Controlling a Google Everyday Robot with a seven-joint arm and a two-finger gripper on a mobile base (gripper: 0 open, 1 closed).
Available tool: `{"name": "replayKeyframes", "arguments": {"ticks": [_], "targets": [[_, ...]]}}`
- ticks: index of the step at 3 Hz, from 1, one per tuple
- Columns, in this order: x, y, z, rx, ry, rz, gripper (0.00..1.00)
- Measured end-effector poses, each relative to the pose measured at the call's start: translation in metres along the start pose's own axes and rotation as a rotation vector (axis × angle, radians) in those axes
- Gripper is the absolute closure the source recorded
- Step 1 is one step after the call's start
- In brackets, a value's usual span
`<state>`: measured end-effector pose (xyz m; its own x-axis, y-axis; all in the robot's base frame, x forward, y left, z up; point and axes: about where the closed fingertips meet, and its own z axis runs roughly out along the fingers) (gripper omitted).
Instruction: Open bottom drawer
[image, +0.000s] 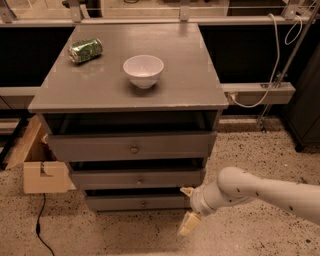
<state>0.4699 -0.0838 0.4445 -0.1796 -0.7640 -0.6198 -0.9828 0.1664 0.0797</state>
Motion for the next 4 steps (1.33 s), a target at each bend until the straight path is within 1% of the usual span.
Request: {"name": "replayKeyframes", "arguments": {"ticks": [1, 2, 3, 4], "targets": [[0.029, -0.003, 0.049, -0.028, 0.032, -0.043, 0.00], [0.052, -0.012, 0.088, -0.033, 0.048, -0.066, 0.00], [0.070, -0.024, 0.129, -0.037, 0.039, -0.064, 0.00], [0.070, -0.024, 0.129, -0.037, 0.039, -0.064, 0.00]]}}
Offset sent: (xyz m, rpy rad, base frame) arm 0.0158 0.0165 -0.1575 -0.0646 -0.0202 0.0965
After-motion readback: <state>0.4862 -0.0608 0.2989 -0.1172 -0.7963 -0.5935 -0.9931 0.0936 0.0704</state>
